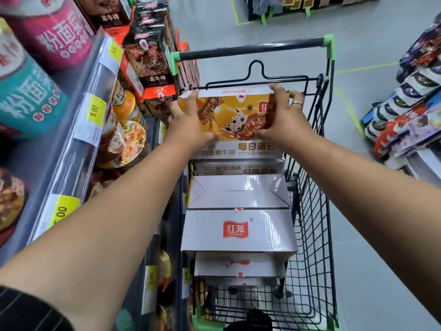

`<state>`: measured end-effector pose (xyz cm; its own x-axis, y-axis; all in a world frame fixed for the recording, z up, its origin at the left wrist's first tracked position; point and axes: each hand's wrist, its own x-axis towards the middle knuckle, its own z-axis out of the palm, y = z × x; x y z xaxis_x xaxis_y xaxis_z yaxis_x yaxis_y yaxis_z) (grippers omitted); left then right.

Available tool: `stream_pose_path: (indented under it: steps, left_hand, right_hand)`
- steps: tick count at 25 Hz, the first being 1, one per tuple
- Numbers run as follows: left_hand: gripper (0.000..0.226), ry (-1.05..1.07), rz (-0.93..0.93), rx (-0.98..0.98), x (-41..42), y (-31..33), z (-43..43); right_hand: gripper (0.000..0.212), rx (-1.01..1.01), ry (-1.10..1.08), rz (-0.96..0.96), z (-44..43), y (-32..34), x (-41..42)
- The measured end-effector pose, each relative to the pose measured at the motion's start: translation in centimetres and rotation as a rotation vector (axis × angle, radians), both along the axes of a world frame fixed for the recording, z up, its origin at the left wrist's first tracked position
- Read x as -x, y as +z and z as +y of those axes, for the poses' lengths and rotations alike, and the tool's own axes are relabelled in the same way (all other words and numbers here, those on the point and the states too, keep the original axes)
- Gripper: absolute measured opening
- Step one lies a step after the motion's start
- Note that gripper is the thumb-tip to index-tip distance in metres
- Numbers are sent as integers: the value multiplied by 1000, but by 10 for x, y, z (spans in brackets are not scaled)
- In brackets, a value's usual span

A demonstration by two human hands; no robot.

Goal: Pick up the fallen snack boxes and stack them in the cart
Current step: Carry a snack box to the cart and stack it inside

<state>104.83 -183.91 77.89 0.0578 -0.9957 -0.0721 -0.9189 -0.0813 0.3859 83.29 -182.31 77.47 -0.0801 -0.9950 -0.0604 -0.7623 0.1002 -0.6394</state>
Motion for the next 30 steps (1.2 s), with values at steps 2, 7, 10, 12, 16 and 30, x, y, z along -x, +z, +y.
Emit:
stream_pose_path:
  steps: [2,7,10,12,16,30]
  left_hand:
    - [107,82,-31,-39,14,6,5]
    - [113,117,-241,2,67,21,35]
    - [104,-59,-111,82,118,29,60]
    - [97,-246,-19,146,182,33,90]
    - [98,-567,52,124,327,28,171]
    - [102,-1541,136,30,690,30,443]
  right_hand:
    - [103,-5,-3,-11,10,4,7]
    - [105,-19,-21,25,52,16,54]
    - [103,-11,-46,50,85,19,97]
    - [103,-6,-96,40,122,21,146]
    - [104,7,-244,69,217,21,264]
    - [104,-73,-1066,108,596,24,535]
